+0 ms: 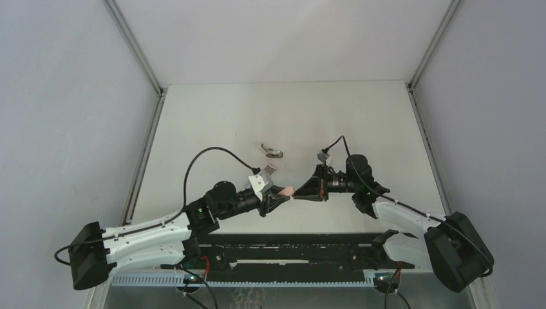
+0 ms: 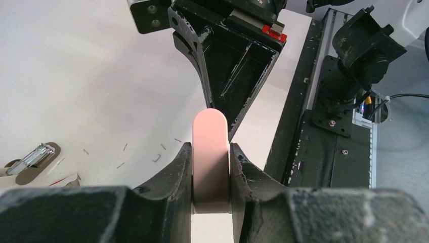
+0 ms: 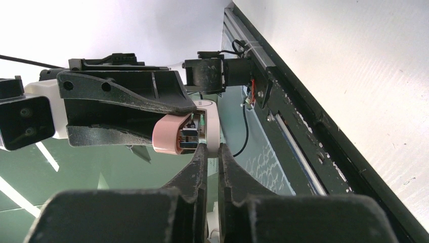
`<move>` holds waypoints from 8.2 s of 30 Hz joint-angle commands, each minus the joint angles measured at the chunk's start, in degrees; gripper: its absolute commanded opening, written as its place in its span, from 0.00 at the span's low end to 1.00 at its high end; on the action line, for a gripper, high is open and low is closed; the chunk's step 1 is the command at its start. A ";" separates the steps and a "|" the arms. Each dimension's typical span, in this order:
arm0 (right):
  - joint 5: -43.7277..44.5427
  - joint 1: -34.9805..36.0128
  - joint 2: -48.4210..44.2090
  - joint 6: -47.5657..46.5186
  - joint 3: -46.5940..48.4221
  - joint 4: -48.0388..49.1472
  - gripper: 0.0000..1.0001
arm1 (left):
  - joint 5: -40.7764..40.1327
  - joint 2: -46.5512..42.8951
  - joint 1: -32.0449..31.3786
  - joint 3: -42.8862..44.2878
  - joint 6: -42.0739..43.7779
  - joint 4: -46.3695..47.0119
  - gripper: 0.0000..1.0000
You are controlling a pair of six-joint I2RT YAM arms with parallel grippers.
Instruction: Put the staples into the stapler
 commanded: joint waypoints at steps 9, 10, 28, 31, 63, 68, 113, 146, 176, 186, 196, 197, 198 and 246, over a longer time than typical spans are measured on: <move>10.74 1.01 -5.20 -12.10 0.62 -3.57 0.00 | -4.54 -0.71 -0.32 0.92 -3.02 7.14 0.79; 13.08 1.05 -5.50 -14.30 0.76 -5.50 0.00 | -5.71 -1.00 -0.33 1.29 -3.38 7.39 0.82; 58.06 12.35 -6.89 -31.71 4.90 -18.50 0.00 | -11.32 15.95 8.36 16.37 -30.54 -7.20 0.87; 62.05 15.01 -6.28 -32.48 5.62 -19.23 0.00 | -9.81 20.46 8.41 18.56 -31.29 -6.89 0.87; 71.34 19.95 -5.45 -35.36 6.94 -21.81 0.00 | -11.25 32.59 9.63 20.37 -32.82 -7.06 0.36; 71.93 19.97 -5.12 -34.88 6.95 -22.14 0.00 | -10.67 31.95 10.01 19.64 -32.76 -6.75 0.26; 36.20 1.15 -19.46 -28.06 -3.32 -10.34 0.00 | 4.49 12.74 24.34 -4.00 -39.10 12.40 0.63; 27.36 -1.22 -18.84 -22.18 -6.57 1.23 0.00 | 18.43 14.46 24.40 -5.88 -45.75 26.14 0.53; 30.19 -4.93 -22.24 -28.12 -5.83 -8.76 0.60 | 9.60 2.30 40.75 -0.77 -32.74 -12.42 0.06; 29.01 -5.87 -21.96 -30.04 -5.47 -10.40 0.61 | 12.24 9.85 55.18 4.86 -24.42 -19.40 0.05; 28.68 -5.87 -21.99 -30.68 -5.54 -11.84 0.61 | 16.56 20.89 57.10 10.08 -22.98 -15.91 0.07; 28.67 -5.91 -21.95 -30.70 -5.50 -11.92 0.61 | 17.06 21.95 57.09 10.61 -22.82 -15.90 0.09; 28.80 -5.90 -21.91 -30.77 -5.47 -12.01 0.61 | 17.37 23.27 57.17 11.07 -22.47 -15.84 0.11; 32.94 -5.60 -23.04 -34.81 -4.42 -19.02 0.62 | -3.75 38.84 25.24 23.59 -3.52 -17.50 0.32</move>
